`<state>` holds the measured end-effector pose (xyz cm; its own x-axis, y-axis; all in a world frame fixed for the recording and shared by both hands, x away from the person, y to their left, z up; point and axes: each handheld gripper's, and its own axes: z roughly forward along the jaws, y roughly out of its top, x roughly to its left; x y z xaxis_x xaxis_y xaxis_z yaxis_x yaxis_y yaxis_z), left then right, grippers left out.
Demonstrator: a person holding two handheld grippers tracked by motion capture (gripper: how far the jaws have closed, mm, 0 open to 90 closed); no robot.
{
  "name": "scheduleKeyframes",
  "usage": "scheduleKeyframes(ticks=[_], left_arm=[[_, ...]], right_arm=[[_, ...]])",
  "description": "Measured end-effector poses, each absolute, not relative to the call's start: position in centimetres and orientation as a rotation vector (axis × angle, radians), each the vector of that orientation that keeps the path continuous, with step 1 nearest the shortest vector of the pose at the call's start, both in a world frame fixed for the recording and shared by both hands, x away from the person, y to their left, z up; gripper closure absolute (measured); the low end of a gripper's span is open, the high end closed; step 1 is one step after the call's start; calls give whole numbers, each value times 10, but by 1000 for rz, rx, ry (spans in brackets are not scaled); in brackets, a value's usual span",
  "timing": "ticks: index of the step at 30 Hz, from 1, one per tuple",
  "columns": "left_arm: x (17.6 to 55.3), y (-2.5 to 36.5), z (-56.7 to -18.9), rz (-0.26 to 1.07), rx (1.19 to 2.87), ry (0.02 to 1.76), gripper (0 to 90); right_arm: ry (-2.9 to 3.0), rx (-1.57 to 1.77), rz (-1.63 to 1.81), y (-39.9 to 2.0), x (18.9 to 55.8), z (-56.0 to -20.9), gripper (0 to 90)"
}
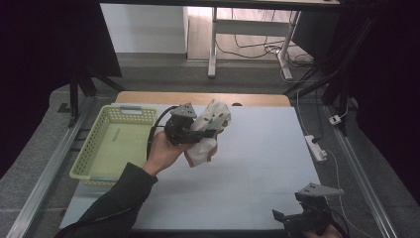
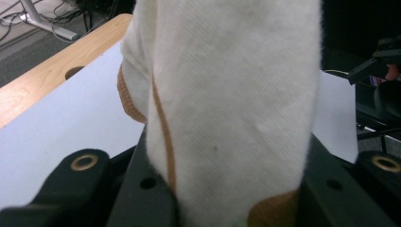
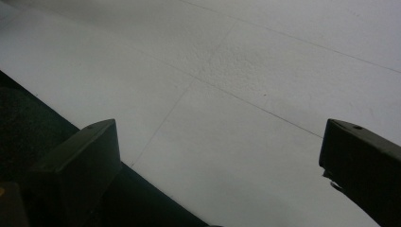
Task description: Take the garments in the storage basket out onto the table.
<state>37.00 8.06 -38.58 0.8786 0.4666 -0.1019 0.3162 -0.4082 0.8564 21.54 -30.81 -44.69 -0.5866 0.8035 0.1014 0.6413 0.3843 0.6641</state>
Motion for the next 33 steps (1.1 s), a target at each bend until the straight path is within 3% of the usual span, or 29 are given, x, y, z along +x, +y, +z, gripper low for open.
scheduleKeyframes(ticks=[33], left_arm=[[394,69,-452,132,2095,649,721]], right_arm=[[2411,1280,998,-309,215,-447,0]])
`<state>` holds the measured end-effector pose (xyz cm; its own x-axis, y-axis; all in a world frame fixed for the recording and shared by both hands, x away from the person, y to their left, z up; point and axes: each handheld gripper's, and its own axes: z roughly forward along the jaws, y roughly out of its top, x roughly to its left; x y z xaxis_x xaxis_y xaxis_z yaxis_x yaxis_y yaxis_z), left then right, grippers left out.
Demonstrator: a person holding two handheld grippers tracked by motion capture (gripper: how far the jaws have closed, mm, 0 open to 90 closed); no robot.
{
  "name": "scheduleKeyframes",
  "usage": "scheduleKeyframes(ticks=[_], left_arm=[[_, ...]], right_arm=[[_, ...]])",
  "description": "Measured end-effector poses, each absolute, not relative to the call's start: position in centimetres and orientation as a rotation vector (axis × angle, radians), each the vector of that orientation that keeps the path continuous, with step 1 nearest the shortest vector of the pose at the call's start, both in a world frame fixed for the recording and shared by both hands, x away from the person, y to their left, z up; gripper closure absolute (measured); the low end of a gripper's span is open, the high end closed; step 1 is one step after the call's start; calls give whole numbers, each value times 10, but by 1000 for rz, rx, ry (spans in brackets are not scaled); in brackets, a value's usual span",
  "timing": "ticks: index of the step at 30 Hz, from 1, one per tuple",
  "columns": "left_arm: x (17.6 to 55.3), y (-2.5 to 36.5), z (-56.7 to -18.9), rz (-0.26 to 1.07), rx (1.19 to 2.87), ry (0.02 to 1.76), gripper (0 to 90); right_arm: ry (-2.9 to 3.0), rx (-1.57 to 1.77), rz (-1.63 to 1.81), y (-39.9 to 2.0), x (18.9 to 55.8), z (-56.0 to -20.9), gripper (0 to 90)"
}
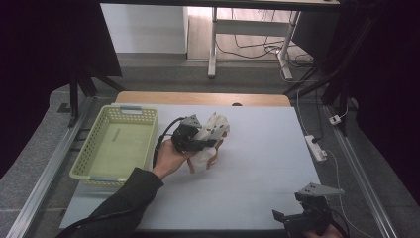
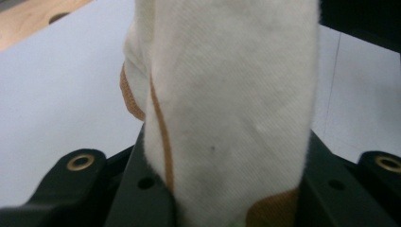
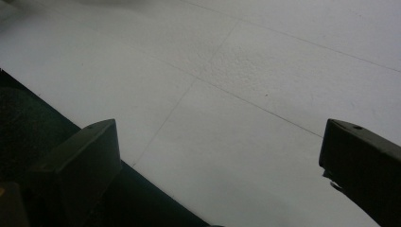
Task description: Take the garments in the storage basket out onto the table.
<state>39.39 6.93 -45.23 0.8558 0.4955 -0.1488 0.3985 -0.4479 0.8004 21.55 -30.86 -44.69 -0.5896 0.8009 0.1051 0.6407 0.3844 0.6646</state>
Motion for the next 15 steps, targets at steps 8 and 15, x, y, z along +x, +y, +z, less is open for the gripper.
scheduleKeyframes(ticks=[8,15], left_arm=[[397,64,-470,135,2141,668,721],[399,59,-484,129,2205,690,716]], right_arm=[[2411,1280,1000,-309,215,-447,0],[2413,1276,1001,-309,215,-447,0]])
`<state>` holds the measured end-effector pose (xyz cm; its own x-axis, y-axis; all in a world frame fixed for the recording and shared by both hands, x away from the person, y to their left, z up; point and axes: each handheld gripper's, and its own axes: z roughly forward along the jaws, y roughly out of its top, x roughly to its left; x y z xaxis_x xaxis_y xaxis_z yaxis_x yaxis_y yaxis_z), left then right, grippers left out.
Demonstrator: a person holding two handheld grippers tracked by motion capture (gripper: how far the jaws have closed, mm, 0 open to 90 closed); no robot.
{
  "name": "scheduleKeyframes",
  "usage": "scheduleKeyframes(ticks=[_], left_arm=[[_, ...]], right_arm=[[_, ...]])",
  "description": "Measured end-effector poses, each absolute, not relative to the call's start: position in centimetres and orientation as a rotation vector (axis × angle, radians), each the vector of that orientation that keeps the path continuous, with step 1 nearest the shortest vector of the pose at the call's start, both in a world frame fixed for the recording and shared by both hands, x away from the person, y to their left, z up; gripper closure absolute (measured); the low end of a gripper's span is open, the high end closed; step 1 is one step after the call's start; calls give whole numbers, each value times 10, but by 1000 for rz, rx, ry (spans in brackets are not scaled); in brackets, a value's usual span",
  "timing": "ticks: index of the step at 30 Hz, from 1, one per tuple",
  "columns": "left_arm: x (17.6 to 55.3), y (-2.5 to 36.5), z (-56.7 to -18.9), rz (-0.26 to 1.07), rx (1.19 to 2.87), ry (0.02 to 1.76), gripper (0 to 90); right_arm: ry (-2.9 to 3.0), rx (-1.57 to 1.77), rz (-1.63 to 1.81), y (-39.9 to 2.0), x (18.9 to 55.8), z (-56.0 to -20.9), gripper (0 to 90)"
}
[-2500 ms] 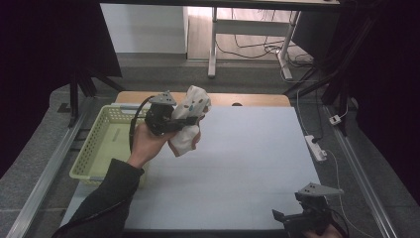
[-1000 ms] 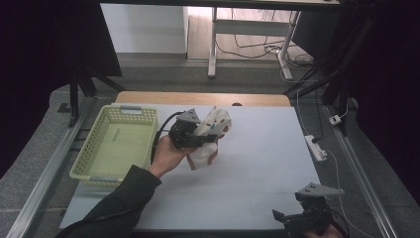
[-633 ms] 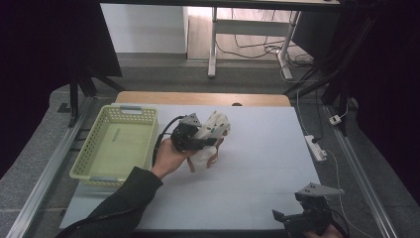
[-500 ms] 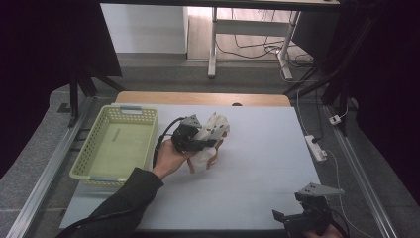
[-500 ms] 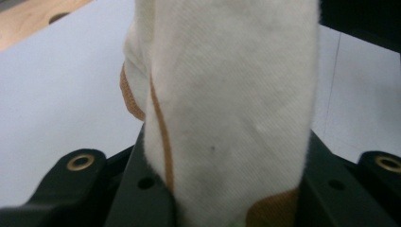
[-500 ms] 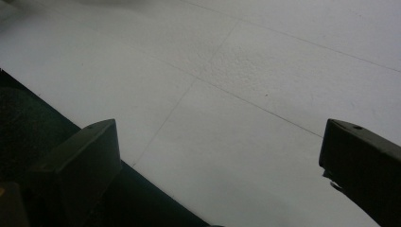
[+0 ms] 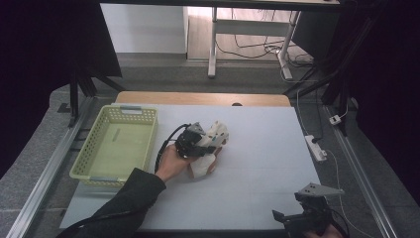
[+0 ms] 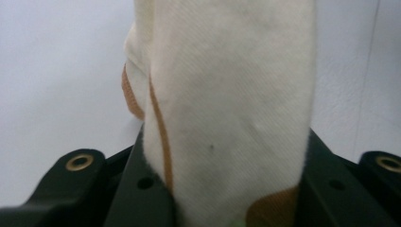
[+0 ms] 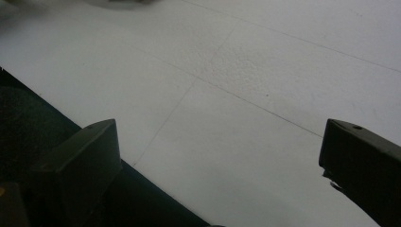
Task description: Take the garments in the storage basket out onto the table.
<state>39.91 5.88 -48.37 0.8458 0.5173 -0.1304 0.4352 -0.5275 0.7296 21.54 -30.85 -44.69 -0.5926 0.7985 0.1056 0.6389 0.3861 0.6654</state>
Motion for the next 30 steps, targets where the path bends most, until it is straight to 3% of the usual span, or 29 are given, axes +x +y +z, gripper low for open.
scheduleKeyframes(ticks=[16,30], left_arm=[[400,46,-513,142,2360,691,674],[398,39,-523,170,2409,652,524]], right_arm=[[2417,1269,1006,-309,215,-447,0],[2423,1263,1007,-308,215,-447,24]])
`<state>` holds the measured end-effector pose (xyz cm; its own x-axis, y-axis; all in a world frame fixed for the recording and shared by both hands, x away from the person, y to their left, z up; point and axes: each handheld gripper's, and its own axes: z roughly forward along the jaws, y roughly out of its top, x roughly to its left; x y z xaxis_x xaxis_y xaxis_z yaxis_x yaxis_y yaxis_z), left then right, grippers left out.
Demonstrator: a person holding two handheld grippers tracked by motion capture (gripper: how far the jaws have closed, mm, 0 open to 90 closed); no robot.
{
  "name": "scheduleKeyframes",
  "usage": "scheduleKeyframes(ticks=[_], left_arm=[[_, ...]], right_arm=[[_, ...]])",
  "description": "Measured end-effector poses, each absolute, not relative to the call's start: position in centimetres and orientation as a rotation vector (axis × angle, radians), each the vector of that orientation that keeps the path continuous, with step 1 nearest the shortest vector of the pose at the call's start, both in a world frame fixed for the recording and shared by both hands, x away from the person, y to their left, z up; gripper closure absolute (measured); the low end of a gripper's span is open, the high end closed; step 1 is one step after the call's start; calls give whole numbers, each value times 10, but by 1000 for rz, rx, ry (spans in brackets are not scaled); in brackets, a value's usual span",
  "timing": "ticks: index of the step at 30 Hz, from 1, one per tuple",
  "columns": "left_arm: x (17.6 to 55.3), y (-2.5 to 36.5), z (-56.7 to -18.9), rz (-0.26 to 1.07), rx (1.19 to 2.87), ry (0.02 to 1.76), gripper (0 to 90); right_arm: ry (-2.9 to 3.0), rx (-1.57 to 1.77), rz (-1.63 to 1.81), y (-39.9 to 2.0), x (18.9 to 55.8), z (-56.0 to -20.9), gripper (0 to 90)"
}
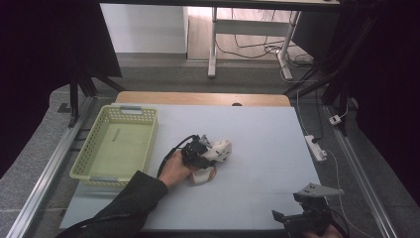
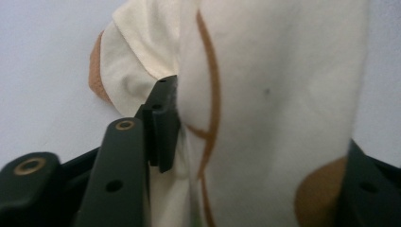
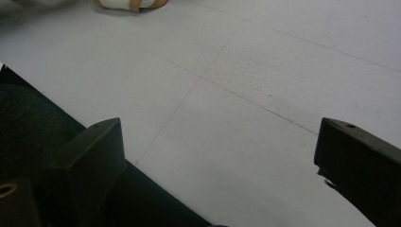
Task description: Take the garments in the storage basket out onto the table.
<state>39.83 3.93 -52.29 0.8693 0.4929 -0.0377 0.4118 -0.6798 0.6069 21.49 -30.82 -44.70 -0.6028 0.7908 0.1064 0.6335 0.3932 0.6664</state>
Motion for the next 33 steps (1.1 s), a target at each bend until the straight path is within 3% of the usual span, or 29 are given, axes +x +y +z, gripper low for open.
scheduleKeyframes(ticks=[7,21,33], left_arm=[[399,38,-525,157,2402,641,399],[396,34,-511,96,2361,618,4],[386,35,-495,116,2332,571,0]], right_arm=[[2421,1266,1006,-308,215,-447,24],[2419,1268,1008,-309,215,-447,24],[2416,1269,1013,-309,215,-447,24]])
